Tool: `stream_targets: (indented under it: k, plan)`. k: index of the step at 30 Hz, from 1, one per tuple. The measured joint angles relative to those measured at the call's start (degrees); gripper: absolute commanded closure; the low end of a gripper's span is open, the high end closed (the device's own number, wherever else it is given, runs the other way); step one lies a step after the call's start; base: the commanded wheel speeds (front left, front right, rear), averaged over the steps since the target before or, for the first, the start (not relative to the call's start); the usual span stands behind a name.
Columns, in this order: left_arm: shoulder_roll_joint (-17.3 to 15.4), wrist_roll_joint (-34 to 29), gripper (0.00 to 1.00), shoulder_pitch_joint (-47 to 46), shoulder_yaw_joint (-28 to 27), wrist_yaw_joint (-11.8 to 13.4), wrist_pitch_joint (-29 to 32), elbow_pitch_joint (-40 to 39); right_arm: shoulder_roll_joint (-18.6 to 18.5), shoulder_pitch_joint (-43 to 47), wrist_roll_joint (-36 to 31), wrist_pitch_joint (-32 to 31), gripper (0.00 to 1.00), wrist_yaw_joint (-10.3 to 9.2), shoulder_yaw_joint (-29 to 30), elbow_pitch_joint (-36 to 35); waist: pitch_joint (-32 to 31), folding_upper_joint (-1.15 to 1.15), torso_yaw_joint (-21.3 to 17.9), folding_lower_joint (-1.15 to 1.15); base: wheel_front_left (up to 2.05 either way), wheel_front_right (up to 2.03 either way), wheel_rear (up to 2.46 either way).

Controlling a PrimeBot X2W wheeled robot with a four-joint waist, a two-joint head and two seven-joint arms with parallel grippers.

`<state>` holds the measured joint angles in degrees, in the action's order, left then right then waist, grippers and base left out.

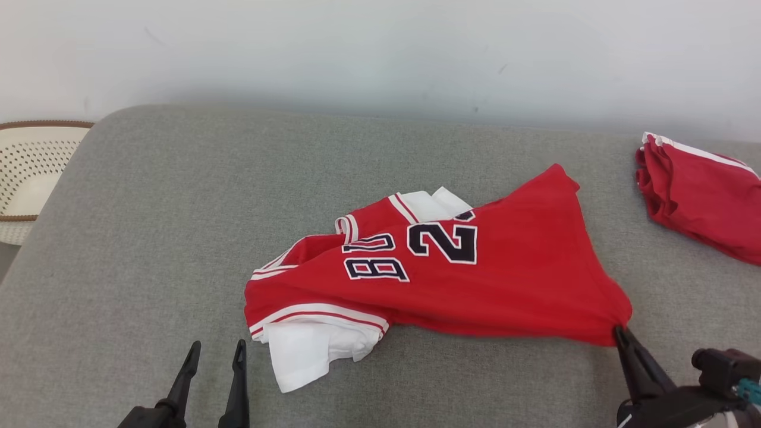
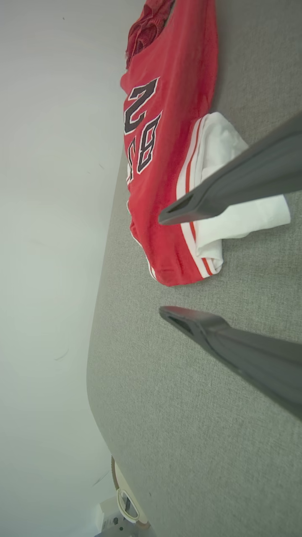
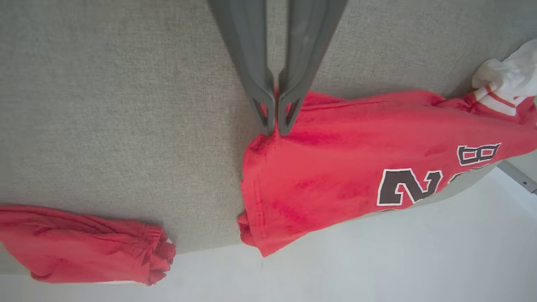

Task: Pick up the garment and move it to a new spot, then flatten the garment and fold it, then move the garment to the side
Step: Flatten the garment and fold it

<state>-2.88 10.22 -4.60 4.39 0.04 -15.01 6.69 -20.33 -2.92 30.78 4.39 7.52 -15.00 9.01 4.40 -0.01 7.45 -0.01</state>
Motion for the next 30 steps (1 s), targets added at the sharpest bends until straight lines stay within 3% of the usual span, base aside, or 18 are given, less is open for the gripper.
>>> stream_targets:
  k: [7, 8, 9, 10, 30]
  plan:
    - [-0.01, -0.01, 0.00, 0.36, -0.27, -0.20, 0.00, 0.25, 2.07, 4.79, -0.86, -5.45, 1.00, 0.00, 2.20, -1.82, -0.68, 0.00, -0.21, 0.00, 0.00, 0.00, 0.00]
    - [0.00, -0.02, 0.00, 0.51, -0.36, -0.20, 0.00, 0.25, 2.26, 4.79, -1.67, -5.39, 0.81, 0.00, 2.68, -1.86, -0.71, 0.00, -0.33, 0.00, 0.00, 0.00, 0.00]
    - [-0.01, -0.03, 0.00, 0.62, -0.42, -0.21, 0.00, 0.33, 2.43, 4.79, -2.48, -5.16, 0.33, 0.00, 3.21, -1.91, -0.75, 0.00, -0.45, 0.00, 0.00, 0.00, 0.00]
    - [0.00, -0.12, 0.00, 0.66, -0.45, -0.30, 0.00, 0.43, 2.74, 4.80, -3.18, -4.86, 0.00, 0.00, 3.77, -1.88, -0.79, 0.00, -0.55, 0.00, 0.00, 0.00, 0.00]
    - [-0.01, -1.25, 0.00, 1.58, -2.13, -0.62, 0.00, -0.71, 9.68, 2.14, -11.84, 4.64, 0.00, 0.00, 12.70, -3.27, -2.24, 0.01, -2.36, 0.01, 0.00, 0.00, 0.00]
